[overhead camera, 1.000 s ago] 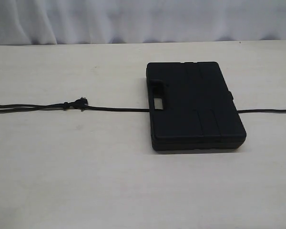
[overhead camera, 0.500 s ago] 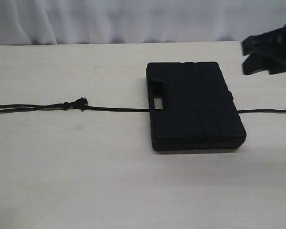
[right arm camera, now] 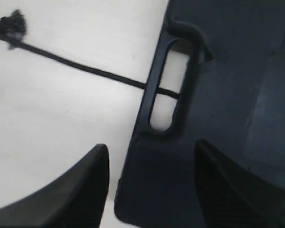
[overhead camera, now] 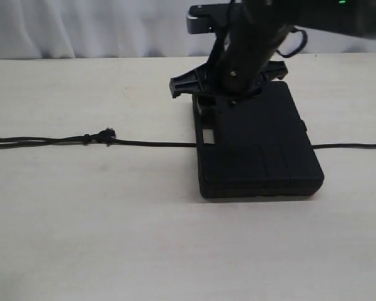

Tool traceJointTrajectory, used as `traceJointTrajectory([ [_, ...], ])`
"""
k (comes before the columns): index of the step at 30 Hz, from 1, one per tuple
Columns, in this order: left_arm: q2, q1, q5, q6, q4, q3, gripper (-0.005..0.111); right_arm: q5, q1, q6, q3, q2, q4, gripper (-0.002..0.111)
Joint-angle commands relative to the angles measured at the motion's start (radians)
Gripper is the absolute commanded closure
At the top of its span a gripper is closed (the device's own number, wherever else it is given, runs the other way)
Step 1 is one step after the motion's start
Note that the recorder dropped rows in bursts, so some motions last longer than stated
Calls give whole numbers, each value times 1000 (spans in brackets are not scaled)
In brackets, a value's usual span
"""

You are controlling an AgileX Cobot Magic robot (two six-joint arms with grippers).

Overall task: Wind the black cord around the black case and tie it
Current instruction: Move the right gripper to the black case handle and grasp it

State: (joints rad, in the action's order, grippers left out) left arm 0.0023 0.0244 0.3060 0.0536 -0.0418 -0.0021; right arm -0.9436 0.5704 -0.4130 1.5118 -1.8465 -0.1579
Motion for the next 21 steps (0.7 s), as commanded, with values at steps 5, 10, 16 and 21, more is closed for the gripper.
traceJointTrajectory([
  [5, -2, -1, -2, -1, 1, 2, 107, -164, 73, -104, 307, -289, -138, 57],
  [10, -2, -1, -2, -1, 1, 2, 107, -266, 73, -88, 438, -430, -146, 57],
  [16, -2, -1, -2, -1, 1, 2, 107, -200, 73, -99, 465, -495, -149, 57],
  [21, -2, -1, -2, -1, 1, 2, 107, -196, 71, -123, 465, -524, -203, 57],
])
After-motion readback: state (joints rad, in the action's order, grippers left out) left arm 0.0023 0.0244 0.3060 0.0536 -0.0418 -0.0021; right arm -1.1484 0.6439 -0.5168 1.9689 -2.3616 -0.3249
